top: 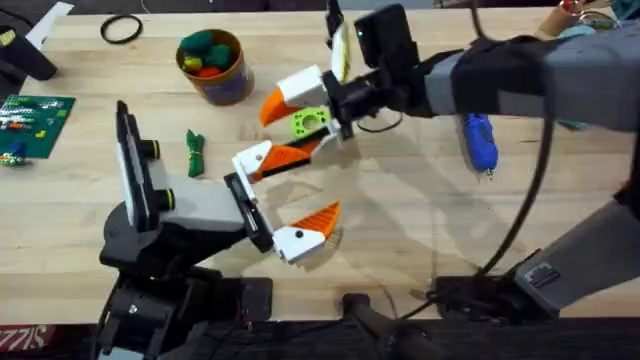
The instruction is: Pick up the gripper from the table and insert it into the empty holder that is missing its gripper. Then pick up a screw, insert it into the mounting hole, and use the screwdriver to tighten it. Finally, clean up the table by picking up the vegetable and placing it into the bucket.
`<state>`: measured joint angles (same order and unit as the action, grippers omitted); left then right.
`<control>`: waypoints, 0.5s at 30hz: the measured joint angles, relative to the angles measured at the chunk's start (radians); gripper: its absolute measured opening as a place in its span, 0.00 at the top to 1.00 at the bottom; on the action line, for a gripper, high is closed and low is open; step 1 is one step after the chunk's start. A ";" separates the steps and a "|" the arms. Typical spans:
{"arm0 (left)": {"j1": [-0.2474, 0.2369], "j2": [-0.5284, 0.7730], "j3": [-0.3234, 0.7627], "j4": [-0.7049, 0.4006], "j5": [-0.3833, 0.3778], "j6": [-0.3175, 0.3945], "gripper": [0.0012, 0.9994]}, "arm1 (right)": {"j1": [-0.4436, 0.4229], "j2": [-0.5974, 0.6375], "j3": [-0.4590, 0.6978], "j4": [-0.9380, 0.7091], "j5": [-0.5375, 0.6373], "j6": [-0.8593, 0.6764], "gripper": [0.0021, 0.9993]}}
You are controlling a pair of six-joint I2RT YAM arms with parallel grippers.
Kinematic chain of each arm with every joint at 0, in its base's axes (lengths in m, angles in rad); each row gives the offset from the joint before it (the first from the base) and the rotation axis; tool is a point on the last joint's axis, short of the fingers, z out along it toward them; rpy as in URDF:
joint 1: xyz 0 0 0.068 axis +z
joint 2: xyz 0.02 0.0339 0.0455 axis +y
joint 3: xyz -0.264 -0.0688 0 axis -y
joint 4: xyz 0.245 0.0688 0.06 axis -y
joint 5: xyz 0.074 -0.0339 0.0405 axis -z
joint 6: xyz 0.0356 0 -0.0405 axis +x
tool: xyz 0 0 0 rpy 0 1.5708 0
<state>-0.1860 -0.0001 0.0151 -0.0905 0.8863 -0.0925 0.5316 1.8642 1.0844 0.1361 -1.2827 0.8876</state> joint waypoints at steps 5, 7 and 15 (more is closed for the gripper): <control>0.000 0.000 0.000 0.005 -0.053 0.023 0.02 | -0.018 -0.008 -0.007 -0.150 0.006 -0.127 0.00; 0.000 0.000 0.000 0.006 -0.064 0.050 0.02 | -0.018 -0.009 -0.007 -0.156 0.006 -0.161 0.00; 0.000 0.000 0.000 0.008 -0.092 0.104 0.02 | -0.020 -0.044 -0.007 -0.208 -0.051 -0.310 0.00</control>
<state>-0.1856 -0.0002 0.0151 -0.0822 0.7947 0.0113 0.5121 1.8202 1.0775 -0.0723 -1.3333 0.5777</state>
